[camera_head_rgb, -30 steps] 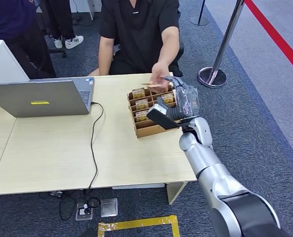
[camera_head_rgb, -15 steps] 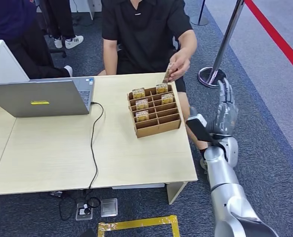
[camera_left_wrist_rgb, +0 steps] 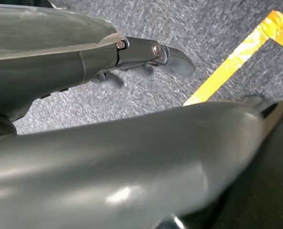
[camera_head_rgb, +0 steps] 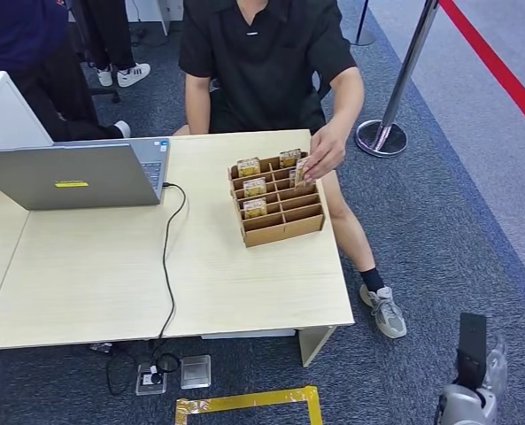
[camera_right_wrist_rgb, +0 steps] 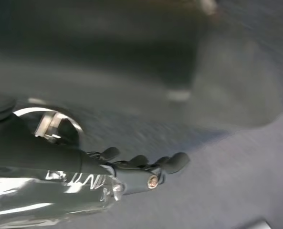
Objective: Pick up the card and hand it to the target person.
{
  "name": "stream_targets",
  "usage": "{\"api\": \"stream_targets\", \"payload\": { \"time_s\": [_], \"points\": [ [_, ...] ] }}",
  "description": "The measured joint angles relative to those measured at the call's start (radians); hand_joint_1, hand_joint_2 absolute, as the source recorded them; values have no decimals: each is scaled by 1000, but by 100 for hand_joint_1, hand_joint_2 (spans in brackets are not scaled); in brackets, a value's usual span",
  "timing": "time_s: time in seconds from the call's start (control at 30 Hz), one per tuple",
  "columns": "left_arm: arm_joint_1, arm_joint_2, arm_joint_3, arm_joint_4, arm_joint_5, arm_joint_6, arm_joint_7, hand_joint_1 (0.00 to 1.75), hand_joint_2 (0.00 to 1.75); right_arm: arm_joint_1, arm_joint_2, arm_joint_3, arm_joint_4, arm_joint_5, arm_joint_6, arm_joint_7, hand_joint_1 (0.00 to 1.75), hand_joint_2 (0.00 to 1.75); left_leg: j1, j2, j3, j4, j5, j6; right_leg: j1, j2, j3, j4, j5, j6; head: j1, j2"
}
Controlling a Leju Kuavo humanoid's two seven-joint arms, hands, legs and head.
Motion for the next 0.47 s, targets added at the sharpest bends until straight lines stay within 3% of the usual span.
{"api": "stream_targets", "payload": {
  "time_s": [0.07,0.13,0.2,0.27,0.47],
  "points": [
    [-3,0,2,0,1,-16,-6,175,0,29,-3,-4,64,44,71,122,175,0,0,0,0,0,0,0,0,0,0,0,0,0,-2,0],
    [-6,0,2,0,1,-34,-10,175,87,58,-1,5,116,100,141,246,175,0,0,0,1,-1,0,0,0,0,0,0,0,-1,-2,0],
    [-10,0,2,0,-2,-45,-6,175,175,87,8,22,156,150,193,330,175,87,0,0,0,-1,0,0,0,0,0,0,0,-1,-1,0],
    [-16,0,2,0,-11,-47,18,175,175,112,19,42,184,189,232,368,175,175,0,0,0,-1,0,0,0,0,1,0,0,-1,-1,0],
    [-17,2,-22,0,-9,-67,72,175,175,145,58,158,224,254,293,409,175,175,0,1,2,0,0,0,0,1,1,0,0,-1,0,0]
  ]
}}
